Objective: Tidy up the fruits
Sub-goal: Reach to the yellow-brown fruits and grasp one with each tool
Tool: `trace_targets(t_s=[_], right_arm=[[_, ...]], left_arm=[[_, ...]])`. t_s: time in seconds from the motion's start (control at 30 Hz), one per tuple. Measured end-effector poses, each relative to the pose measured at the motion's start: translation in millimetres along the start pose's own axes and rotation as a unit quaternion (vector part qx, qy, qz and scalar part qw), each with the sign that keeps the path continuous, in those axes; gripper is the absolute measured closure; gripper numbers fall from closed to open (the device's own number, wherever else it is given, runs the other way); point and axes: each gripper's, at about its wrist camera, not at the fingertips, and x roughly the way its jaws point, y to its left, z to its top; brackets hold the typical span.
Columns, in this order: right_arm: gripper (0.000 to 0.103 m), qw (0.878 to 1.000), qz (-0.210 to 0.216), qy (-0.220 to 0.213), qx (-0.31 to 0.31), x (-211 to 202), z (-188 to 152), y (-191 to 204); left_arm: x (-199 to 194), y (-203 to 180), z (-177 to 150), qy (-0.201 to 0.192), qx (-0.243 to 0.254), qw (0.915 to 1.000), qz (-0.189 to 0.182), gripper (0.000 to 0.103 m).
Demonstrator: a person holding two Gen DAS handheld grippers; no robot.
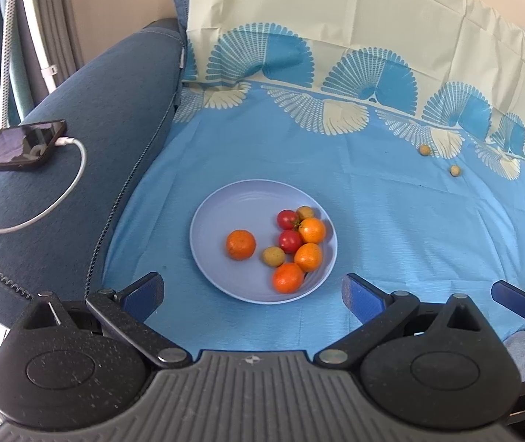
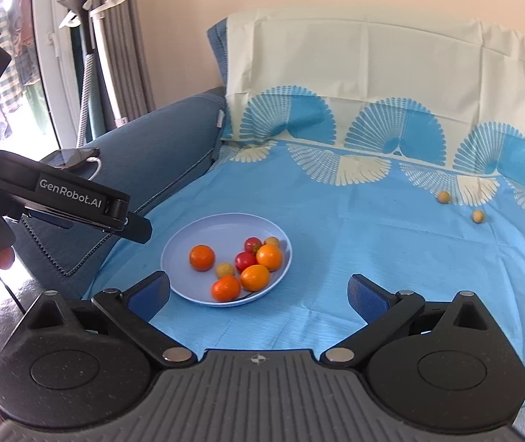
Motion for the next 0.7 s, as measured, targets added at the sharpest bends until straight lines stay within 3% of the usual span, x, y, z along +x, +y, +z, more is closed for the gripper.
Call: trace_targets(t_s=[0.43, 0.7], right_arm=[[0.001, 0.997, -0.05, -0.003, 0.064, 5.3, -2.2, -62.6], [0.001, 0.986, -0.139, -0.026, 0.087, 20.3, 3.0, -139.5]], left_arm=[[28.4, -56.7, 33.2, 0.001, 0.044, 0.999, -0.012, 0.0], [70.2, -131.7, 79.6, -0.008, 0.087, 0.9952, -0.043, 0.0]])
